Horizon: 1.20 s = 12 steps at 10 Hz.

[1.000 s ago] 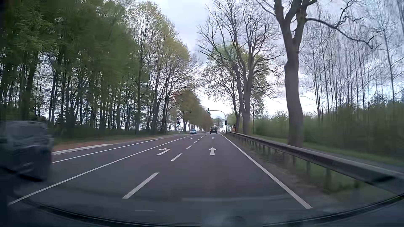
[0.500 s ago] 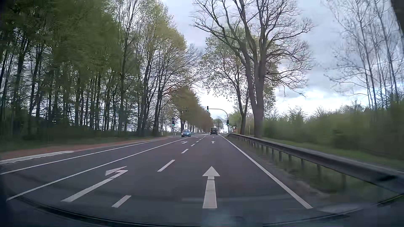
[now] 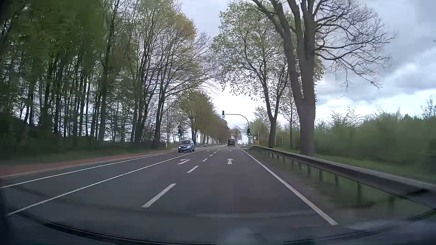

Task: Follow the waypoints while adhering to traffic rules and regulations

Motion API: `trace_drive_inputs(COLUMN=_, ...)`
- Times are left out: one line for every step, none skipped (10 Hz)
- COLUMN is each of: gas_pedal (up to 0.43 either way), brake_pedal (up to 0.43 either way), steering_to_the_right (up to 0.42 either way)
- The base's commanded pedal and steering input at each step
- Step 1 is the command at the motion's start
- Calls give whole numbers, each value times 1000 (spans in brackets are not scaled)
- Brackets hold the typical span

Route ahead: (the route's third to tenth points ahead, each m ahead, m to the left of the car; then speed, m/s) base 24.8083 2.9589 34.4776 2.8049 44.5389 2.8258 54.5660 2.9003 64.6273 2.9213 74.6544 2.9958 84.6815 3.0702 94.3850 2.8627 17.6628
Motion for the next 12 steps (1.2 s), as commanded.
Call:
trace_drive_inputs(gas_pedal=189, brake_pedal=6, steering_to_the_right=-3)
trace_drive_inputs(gas_pedal=189, brake_pedal=6, steering_to_the_right=-2)
trace_drive_inputs(gas_pedal=189, brake_pedal=0, steering_to_the_right=-3)
trace_drive_inputs(gas_pedal=189, brake_pedal=6, steering_to_the_right=-2)
trace_drive_inputs(gas_pedal=189, brake_pedal=6, steering_to_the_right=-2)
trace_drive_inputs(gas_pedal=189, brake_pedal=0, steering_to_the_right=-3)
trace_drive_inputs(gas_pedal=189, brake_pedal=6, steering_to_the_right=-2)
trace_drive_inputs(gas_pedal=189, brake_pedal=0, steering_to_the_right=-2)
trace_drive_inputs(gas_pedal=189, brake_pedal=0, steering_to_the_right=-2)
trace_drive_inputs(gas_pedal=189, brake_pedal=6, steering_to_the_right=-2)
trace_drive_inputs(gas_pedal=189, brake_pedal=6, steering_to_the_right=-3)
trace_drive_inputs(gas_pedal=189, brake_pedal=0, steering_to_the_right=-2)
